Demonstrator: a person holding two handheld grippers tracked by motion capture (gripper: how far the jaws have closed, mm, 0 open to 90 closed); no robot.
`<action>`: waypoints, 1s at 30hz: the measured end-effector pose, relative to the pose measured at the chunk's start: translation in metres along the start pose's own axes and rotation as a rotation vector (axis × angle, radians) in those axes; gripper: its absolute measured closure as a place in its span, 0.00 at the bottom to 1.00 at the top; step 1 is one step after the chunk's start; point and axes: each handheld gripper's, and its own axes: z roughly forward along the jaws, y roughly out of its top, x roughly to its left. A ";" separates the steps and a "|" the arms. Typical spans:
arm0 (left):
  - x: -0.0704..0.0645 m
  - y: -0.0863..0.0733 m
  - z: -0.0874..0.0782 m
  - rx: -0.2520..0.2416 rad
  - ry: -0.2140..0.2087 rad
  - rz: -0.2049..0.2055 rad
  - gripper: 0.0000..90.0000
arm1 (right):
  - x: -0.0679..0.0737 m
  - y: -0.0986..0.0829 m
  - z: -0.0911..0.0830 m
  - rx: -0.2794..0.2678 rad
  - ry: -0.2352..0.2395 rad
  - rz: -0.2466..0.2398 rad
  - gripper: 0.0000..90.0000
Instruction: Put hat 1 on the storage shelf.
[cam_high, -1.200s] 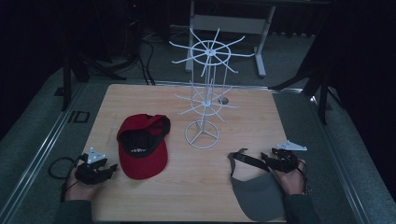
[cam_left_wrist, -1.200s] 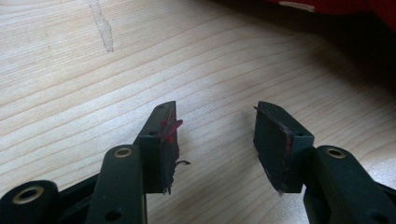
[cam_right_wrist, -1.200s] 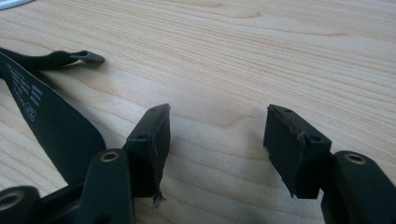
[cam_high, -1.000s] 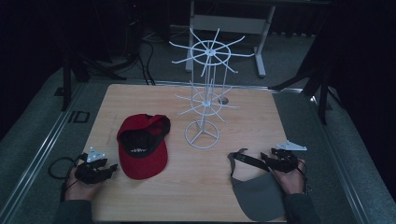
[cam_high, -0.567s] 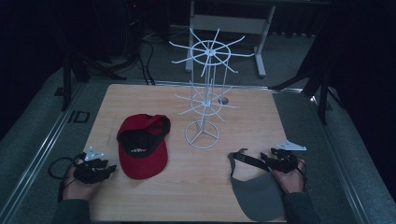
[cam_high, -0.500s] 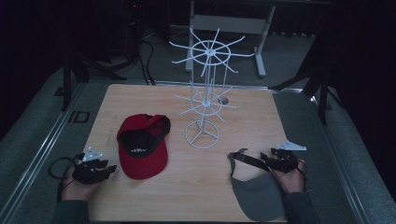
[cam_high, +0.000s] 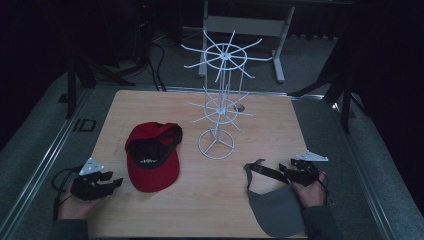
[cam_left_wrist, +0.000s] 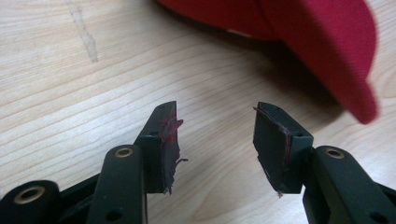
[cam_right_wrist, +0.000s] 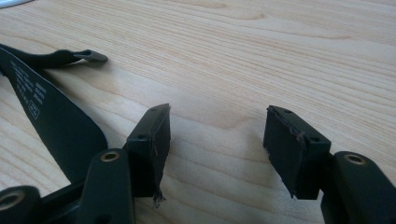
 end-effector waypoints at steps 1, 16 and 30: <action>-0.002 0.002 -0.003 -0.005 -0.012 0.006 0.56 | 0.000 0.000 0.000 0.000 0.000 0.000 0.46; -0.016 0.017 -0.019 -0.039 -0.078 0.006 0.53 | 0.000 0.000 0.000 0.001 0.005 -0.001 0.45; -0.024 0.027 -0.011 -0.004 -0.117 0.014 0.50 | 0.000 0.000 0.000 0.000 0.005 -0.003 0.46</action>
